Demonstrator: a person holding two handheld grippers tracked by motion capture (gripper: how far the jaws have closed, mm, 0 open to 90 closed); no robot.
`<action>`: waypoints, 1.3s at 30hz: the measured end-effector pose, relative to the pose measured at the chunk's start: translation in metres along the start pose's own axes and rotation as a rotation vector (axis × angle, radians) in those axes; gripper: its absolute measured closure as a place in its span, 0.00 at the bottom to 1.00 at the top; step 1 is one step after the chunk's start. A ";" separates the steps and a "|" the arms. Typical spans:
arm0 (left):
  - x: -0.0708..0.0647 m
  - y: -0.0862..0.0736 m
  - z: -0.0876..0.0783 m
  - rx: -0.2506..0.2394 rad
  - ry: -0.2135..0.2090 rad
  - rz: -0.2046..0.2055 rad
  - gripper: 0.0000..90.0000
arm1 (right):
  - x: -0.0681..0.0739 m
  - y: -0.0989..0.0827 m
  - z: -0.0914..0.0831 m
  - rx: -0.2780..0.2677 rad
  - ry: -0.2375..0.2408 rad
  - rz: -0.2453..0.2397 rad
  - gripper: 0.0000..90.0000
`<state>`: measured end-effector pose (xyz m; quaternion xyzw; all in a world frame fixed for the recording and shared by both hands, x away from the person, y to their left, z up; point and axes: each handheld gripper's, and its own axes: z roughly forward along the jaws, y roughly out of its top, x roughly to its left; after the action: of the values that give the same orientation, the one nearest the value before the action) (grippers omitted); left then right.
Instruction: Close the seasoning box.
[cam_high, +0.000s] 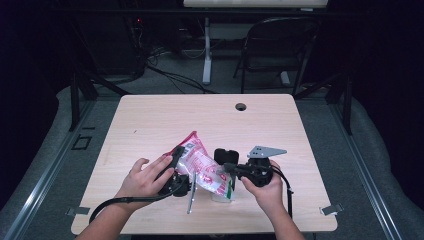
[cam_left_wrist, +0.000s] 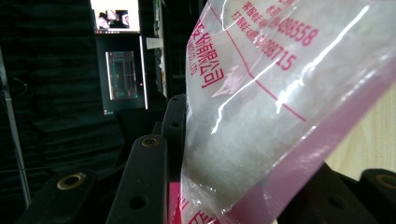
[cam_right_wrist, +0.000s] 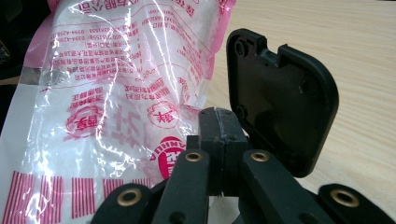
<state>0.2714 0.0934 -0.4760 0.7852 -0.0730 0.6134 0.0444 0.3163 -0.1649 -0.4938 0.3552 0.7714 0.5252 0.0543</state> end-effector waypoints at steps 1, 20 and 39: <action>0.000 0.000 0.000 0.000 -0.001 0.002 0.76 | 0.000 0.000 0.000 0.000 0.000 0.000 1.00; 0.000 0.002 -0.001 -0.004 0.010 0.020 0.76 | 0.001 0.000 0.001 0.002 0.003 0.000 1.00; 0.003 0.003 -0.002 -0.010 0.017 0.022 0.77 | 0.001 0.000 0.001 -0.002 0.004 0.001 1.00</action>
<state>0.2700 0.0901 -0.4730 0.7789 -0.0843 0.6201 0.0419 0.3159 -0.1639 -0.4938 0.3543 0.7707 0.5269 0.0530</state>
